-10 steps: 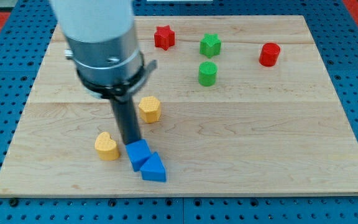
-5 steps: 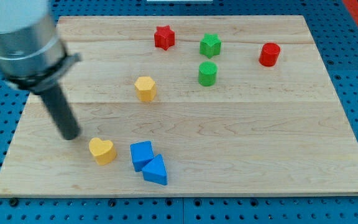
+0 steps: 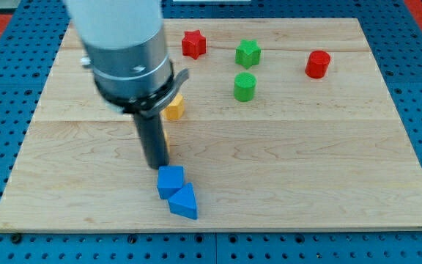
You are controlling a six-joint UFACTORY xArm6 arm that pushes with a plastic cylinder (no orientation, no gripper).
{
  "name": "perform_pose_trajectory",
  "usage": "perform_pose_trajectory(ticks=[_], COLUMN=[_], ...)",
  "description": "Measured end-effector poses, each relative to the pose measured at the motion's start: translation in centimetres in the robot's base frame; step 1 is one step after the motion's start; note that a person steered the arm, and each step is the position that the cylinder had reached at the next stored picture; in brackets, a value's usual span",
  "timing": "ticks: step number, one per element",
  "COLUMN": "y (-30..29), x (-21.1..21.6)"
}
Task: Separate the yellow and blue blocks
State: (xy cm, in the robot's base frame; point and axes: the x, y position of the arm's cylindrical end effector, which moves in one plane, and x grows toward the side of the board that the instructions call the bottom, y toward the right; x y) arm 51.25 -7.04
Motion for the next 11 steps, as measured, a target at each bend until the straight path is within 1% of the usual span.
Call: perform_pose_trajectory(ticks=[1,2,3,4,5,6,7,8,10,11], y=[0.6,1.5,5.1,3.8,0.3,-2.4,3.7,3.0,-9.1,-4.3], x=[-2.0,-1.7,-3.5,-6.2,-7.2,-6.9,-4.4,-2.8,-4.6,-1.6])
